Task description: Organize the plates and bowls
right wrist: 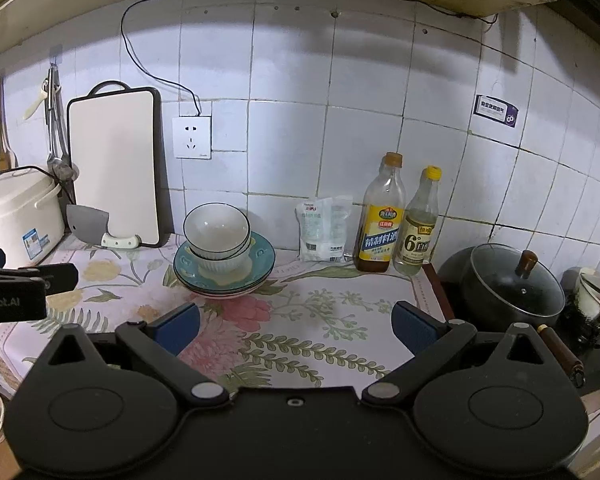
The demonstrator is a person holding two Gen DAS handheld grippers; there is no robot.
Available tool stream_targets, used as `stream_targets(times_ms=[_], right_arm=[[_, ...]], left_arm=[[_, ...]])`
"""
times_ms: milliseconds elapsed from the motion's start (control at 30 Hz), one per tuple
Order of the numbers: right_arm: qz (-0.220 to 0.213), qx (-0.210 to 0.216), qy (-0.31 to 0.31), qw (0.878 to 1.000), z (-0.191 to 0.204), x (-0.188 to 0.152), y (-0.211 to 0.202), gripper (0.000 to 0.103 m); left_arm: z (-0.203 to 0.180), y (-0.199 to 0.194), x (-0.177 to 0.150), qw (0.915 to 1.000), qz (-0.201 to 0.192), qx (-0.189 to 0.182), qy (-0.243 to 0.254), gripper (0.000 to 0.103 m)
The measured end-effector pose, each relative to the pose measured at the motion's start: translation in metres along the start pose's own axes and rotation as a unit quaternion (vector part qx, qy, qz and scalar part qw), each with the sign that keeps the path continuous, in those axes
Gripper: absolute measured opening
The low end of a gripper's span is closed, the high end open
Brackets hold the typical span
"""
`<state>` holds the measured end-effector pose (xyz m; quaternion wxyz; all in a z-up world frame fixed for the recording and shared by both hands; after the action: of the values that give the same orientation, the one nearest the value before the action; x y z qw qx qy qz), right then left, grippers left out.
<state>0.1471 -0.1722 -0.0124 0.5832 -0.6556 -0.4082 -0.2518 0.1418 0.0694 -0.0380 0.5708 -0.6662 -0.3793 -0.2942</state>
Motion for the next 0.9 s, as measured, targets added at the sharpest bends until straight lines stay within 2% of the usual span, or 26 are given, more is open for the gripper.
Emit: stream_targets(times_ms=[567, 900], right_arm=[[-0.004, -0.004, 0.002, 1.0, 0.0, -0.006, -0.004, 0.103], [-0.005, -0.013, -0.003, 1.0, 0.0, -0.011, -0.004, 0.103]], left_arm=[[0.001, -0.002, -0.008, 0.9999, 0.011, 0.004, 0.005, 0.101], [0.002, 0.002, -0.013, 0.9996, 0.015, 0.021, 0.014, 0.101]])
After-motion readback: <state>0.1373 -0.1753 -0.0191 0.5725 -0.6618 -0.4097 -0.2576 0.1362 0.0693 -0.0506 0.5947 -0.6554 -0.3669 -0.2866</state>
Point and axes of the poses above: each gripper's, at about its wrist camera, not at the fingertips, and y roughly the way its jaws point, z to its left, x to its top, the point moved 10 cm from there along y, roughly the way its jaws point, and after that the axes turned 9 degrees about -y, right-handed, at the moved point
